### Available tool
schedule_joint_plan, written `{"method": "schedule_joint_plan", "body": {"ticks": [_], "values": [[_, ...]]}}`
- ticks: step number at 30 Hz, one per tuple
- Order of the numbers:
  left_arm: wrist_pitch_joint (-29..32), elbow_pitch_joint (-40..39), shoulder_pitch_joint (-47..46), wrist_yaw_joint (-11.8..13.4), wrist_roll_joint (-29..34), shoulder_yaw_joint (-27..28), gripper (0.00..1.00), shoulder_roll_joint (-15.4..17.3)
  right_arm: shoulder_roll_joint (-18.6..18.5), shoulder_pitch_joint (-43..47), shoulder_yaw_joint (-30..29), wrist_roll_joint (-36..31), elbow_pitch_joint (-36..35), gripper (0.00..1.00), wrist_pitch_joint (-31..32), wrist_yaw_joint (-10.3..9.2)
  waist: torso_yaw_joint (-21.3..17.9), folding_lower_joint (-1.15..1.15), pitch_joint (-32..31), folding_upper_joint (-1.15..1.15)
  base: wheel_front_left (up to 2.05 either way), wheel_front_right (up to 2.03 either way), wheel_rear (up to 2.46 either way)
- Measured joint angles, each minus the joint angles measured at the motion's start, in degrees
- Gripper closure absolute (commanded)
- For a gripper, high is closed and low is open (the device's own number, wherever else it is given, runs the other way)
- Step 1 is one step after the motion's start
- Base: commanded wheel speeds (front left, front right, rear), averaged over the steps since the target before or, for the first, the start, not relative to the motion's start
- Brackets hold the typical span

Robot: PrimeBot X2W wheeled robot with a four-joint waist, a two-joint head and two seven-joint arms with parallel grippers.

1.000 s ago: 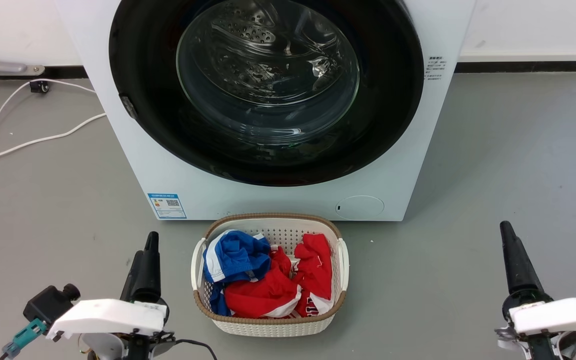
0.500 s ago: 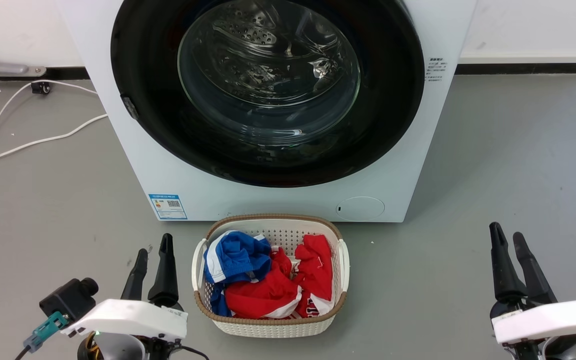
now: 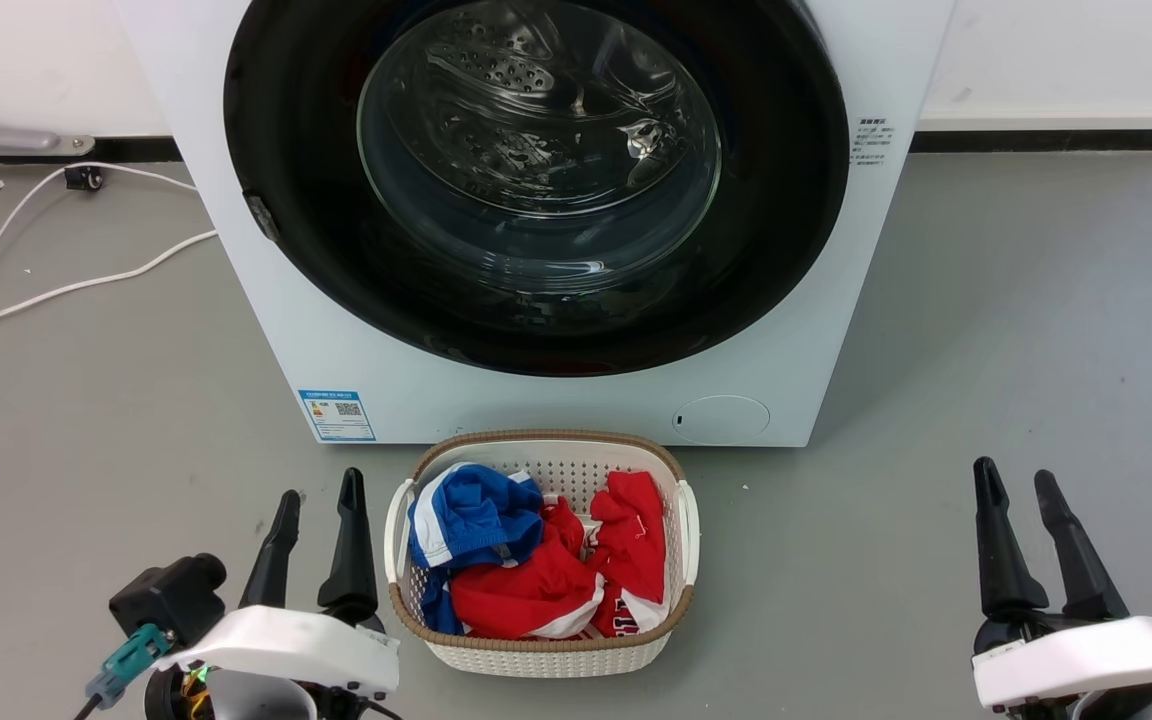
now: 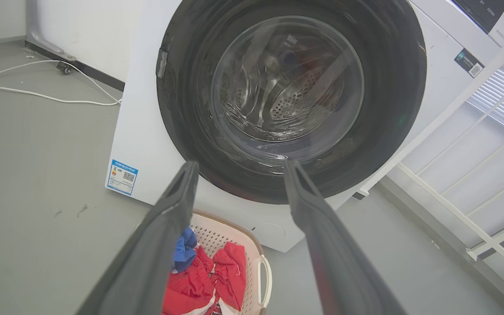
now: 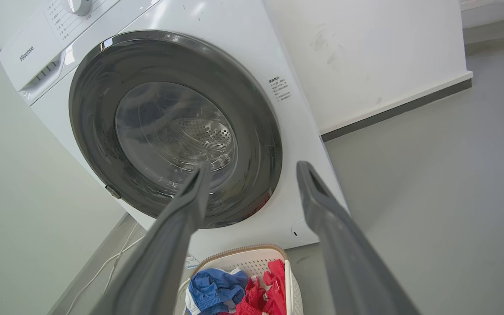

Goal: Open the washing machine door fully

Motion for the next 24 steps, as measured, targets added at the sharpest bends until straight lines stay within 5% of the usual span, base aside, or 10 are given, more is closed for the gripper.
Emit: {"method": "schedule_joint_plan", "body": {"ticks": [24], "values": [[-3.53,-0.24,1.42,0.41,13.47,-1.40,0.00,-0.33,-0.01,1.99,-0.40,-11.37,-2.99,0.00,-3.44,0.00,0.15,0.00,-0.16,0.00,0.00,0.00,0.00]]}}
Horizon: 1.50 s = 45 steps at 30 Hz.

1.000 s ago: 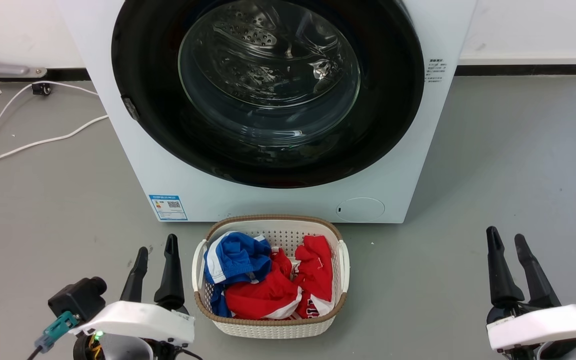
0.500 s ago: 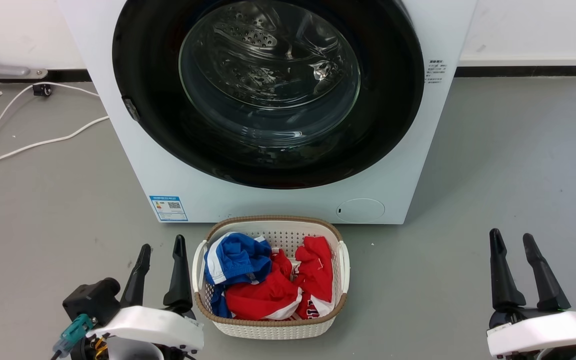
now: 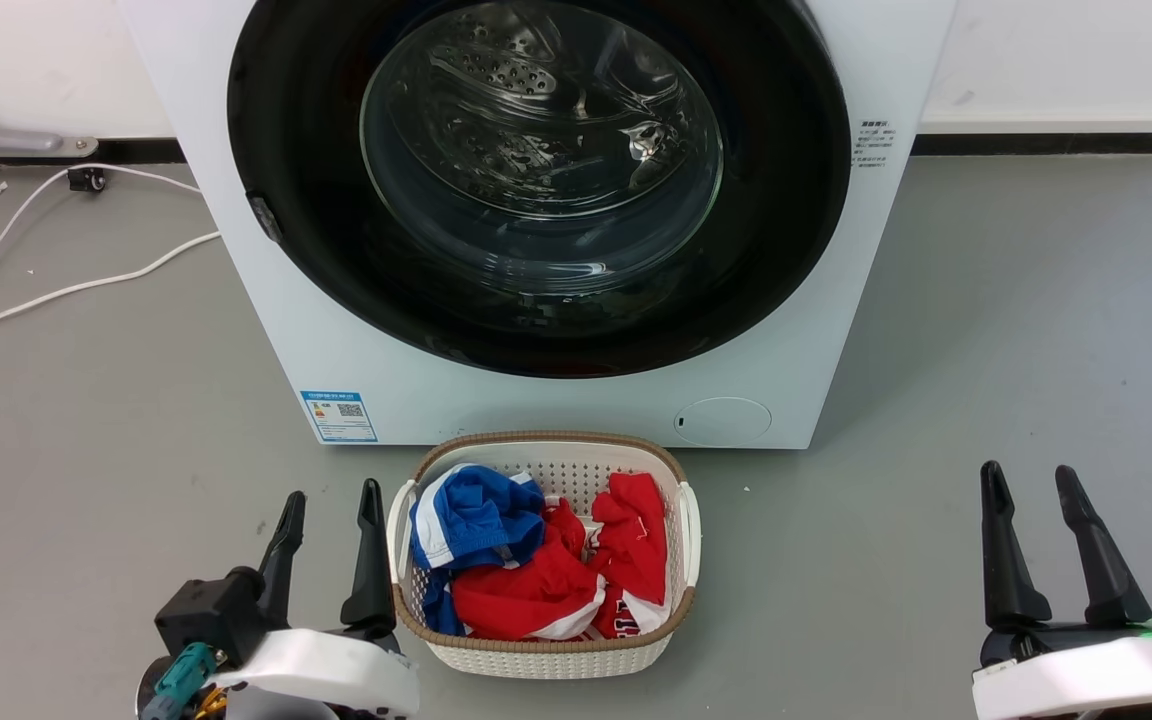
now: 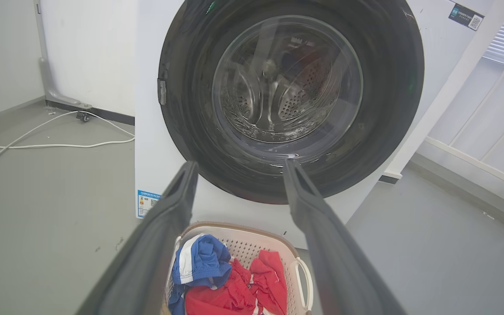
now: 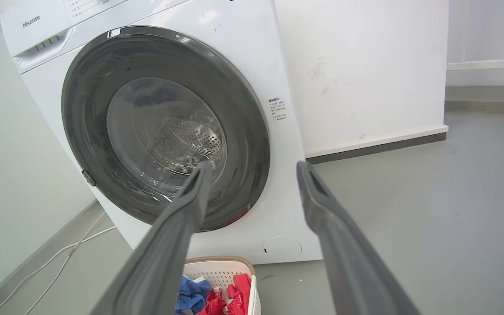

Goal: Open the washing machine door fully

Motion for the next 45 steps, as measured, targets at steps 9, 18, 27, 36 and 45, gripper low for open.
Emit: {"method": "schedule_joint_plan", "body": {"ticks": [9,18,27,36,45], "values": [[-1.05,-0.32,0.25,-0.16,4.48,0.01,0.00,-0.53,0.00,0.68,-0.14,-3.76,-1.13,0.00,-1.18,0.00,0.04,0.00,-0.11,0.00,0.00,0.00,0.00],[-2.11,-0.49,0.71,-0.57,8.46,0.19,0.00,-1.01,-0.01,1.27,-0.48,-6.65,-1.66,0.00,-2.27,0.01,0.18,0.00,-0.21,0.00,0.00,0.00,0.00],[-3.20,-0.10,1.29,-1.10,11.50,0.56,0.00,-1.31,-0.01,1.83,-0.31,-10.47,-2.23,0.00,-3.27,0.09,0.20,0.00,-0.38,0.00,0.00,0.00,0.00],[-4.03,0.09,1.46,-1.62,14.22,1.00,0.00,-1.47,-0.01,2.16,0.00,-12.89,-2.66,0.00,-4.12,0.09,0.23,0.00,-0.65,0.00,0.00,0.00,0.00],[-4.70,0.65,2.02,-1.57,15.80,0.94,0.00,-1.51,-0.01,2.97,0.53,-12.73,-2.03,0.00,-4.76,0.09,0.23,0.00,-0.73,0.00,0.00,0.00,0.00]]}}
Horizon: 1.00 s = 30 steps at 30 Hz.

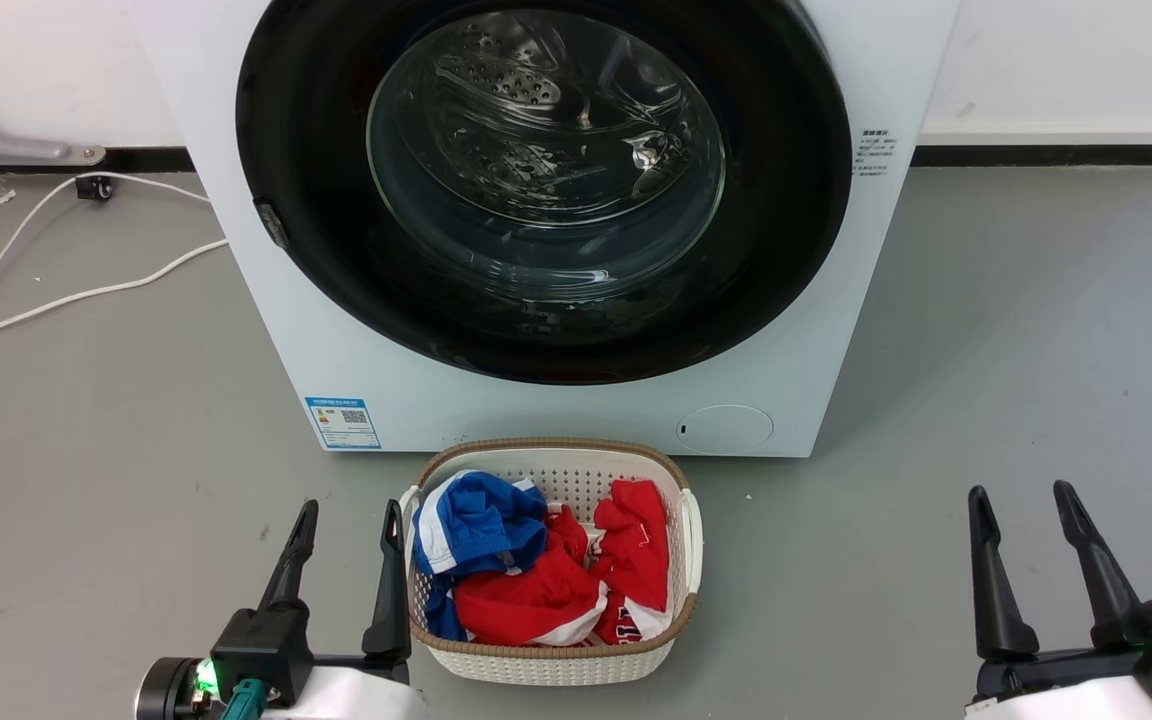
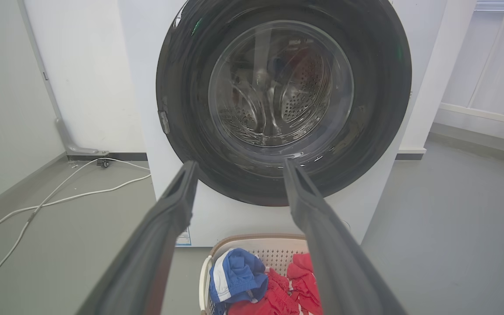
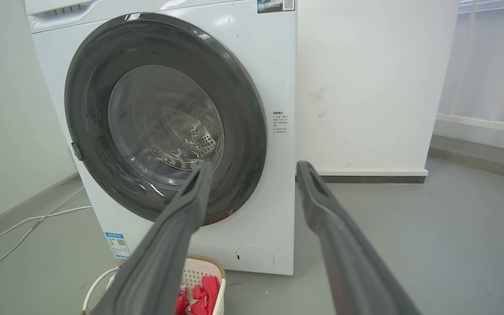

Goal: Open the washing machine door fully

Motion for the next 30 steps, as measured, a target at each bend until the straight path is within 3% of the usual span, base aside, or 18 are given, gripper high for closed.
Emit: {"method": "schedule_joint_plan", "body": {"ticks": [23,24,25,26,30], "values": [[0.00,1.15,0.18,1.16,-0.24,-0.08,0.00,-0.02,-0.01,-0.01,-0.57,2.38,1.83,0.00,0.00,0.00,0.06,0.00,-0.05,0.00,0.00,0.00,0.00],[0.00,1.20,0.18,1.30,-0.09,-0.08,0.00,-0.02,-0.01,-0.01,-0.56,2.38,1.86,0.50,0.00,0.00,0.08,0.00,-0.07,0.00,0.00,0.00,0.00],[0.00,1.25,0.18,1.34,0.16,-0.07,0.00,-0.02,-0.01,-0.01,-0.48,2.38,1.87,0.81,0.00,0.00,0.09,0.00,-0.09,0.00,0.00,0.00,0.00],[0.00,1.27,0.18,1.35,0.16,-0.09,0.00,-0.02,-0.01,-0.01,-0.47,2.40,1.87,1.00,0.00,0.00,0.10,0.00,-0.10,0.00,0.00,0.00,0.00],[0.00,1.31,0.18,1.41,0.16,-0.05,0.00,-0.02,0.03,-0.03,0.20,5.19,2.10,1.00,0.00,0.00,0.11,0.00,-0.11,0.00,0.00,0.00,0.00]]}}
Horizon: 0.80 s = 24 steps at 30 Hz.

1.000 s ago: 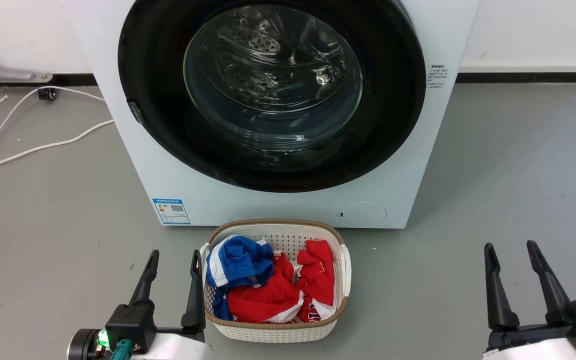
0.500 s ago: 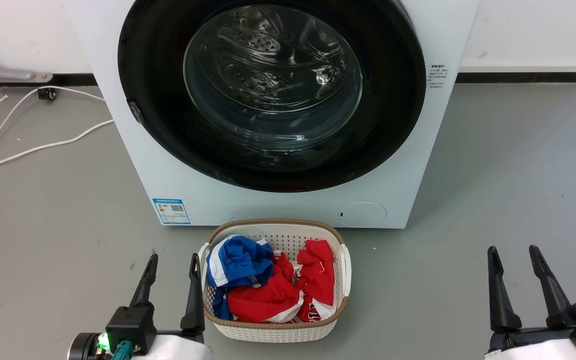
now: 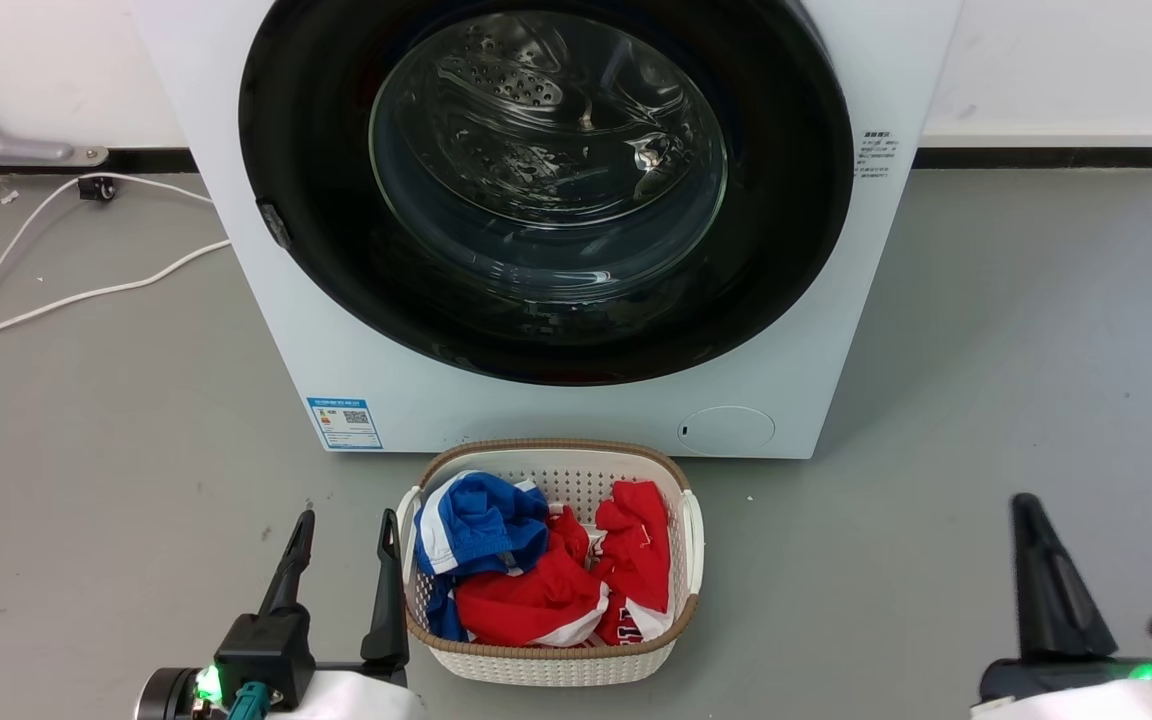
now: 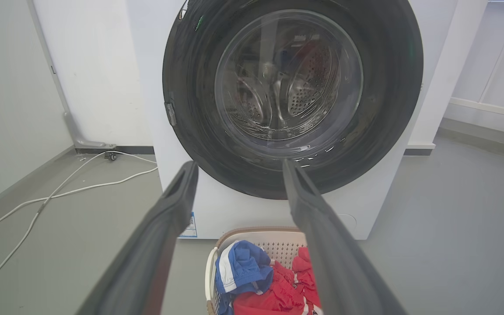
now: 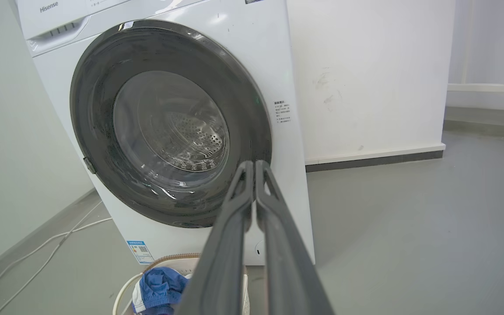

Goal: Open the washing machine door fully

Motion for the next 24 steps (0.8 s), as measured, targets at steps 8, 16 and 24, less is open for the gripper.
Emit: {"method": "schedule_joint_plan", "body": {"ticks": [8,16,24], "values": [[0.00,0.20,-0.01,0.01,-0.02,0.08,0.00,-0.01,-0.05,-1.18,2.20,28.44,1.83,1.00,0.00,-0.01,-0.19,0.00,0.02,0.00,0.00,0.00,0.00],[0.00,0.26,-0.01,0.10,-0.12,-0.04,0.00,-0.01,-0.04,-1.16,6.83,59.47,3.78,1.00,-0.01,-0.01,-0.05,0.00,-0.10,0.00,0.00,0.00,0.00],[0.00,0.20,0.04,0.45,-0.18,0.01,0.00,-0.02,-0.04,-0.87,6.75,82.39,-0.10,1.00,5.55,-0.01,-0.17,0.00,-0.01,0.00,0.00,0.00,0.00]]}}
